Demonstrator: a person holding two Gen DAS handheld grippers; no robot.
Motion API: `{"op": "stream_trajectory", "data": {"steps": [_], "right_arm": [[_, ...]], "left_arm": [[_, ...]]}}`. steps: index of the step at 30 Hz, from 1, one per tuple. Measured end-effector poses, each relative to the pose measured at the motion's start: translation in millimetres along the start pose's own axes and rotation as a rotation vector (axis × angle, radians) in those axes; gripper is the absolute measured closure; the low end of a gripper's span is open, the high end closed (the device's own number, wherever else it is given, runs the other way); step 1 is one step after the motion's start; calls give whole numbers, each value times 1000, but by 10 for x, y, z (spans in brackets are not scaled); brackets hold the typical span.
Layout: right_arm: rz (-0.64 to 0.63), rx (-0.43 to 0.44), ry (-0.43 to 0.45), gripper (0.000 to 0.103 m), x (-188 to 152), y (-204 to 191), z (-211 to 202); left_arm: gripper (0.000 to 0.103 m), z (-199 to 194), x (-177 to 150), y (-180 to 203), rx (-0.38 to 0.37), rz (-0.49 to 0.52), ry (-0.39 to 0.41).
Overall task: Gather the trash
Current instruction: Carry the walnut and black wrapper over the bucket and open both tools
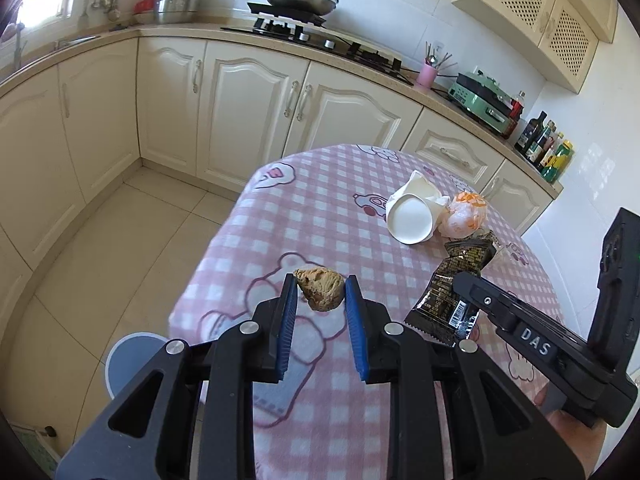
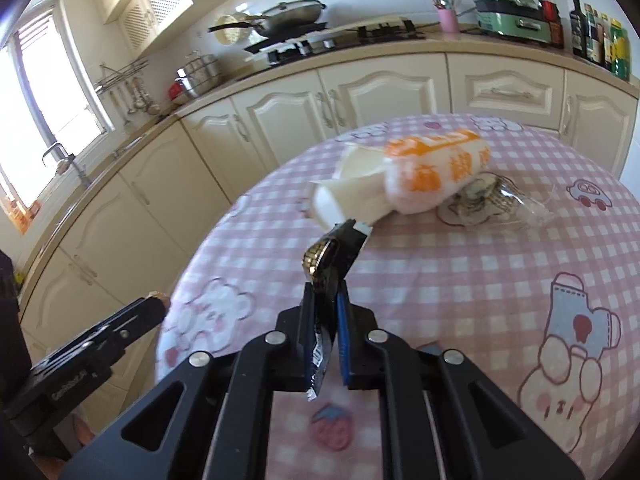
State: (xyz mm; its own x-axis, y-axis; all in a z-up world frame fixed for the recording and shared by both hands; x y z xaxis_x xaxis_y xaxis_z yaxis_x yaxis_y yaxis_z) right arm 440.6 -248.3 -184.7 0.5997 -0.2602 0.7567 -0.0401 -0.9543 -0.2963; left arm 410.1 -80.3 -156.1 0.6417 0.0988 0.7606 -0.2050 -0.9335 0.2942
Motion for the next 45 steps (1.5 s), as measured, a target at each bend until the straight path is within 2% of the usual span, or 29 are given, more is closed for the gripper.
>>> {"op": "stream_trajectory", "data": {"steps": [4, 9, 17, 22, 30, 31, 33, 34, 45], "right_arm": [[-49, 63, 19, 93, -23, -452, -174], [-118, 155, 1, 93, -163, -1109, -231], [-207, 273, -90, 93, -595, -2020, -27], [-249, 315, -148, 93, -891, -2430, 175], [-279, 327, -205, 93, -1183, -2743, 450], [-278, 324, -209, 93, -1191, -2756, 486], [-274, 317, -216, 93, -1215, -2747, 543], [-273, 315, -219, 93, -1220, -2740, 561], [-274, 304, -256, 93, -1346, -2751, 708]], "left_arm": [[80, -236, -6, -182, 23, -22, 27], [80, -510, -25, -498, 70, -57, 57], [80, -784, -206, -1253, 174, -138, 55], [80, -826, -353, -1687, 231, -196, 37], [78, -746, -375, -2060, 262, -271, 37], [76, -737, -366, -2095, 270, -281, 41], [52, -740, -363, -2151, 285, -292, 47], [50, -743, -359, -2165, 290, -286, 52], [48, -706, -517, -2375, 315, -317, 14]]}}
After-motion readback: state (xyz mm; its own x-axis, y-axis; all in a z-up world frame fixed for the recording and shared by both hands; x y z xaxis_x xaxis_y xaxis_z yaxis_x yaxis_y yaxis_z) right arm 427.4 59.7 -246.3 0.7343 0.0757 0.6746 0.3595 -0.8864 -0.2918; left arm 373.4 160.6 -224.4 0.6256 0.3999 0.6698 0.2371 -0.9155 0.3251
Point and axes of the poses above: each gripper's, at about its wrist camera, not at the fingertips, and z roughly the way its jaws point, y to its right, x to its top, the point moved 10 cm from there along z, roughly the way its jaws point, and after that the axes turned 7 degrees about y, right-handed, at the moved point
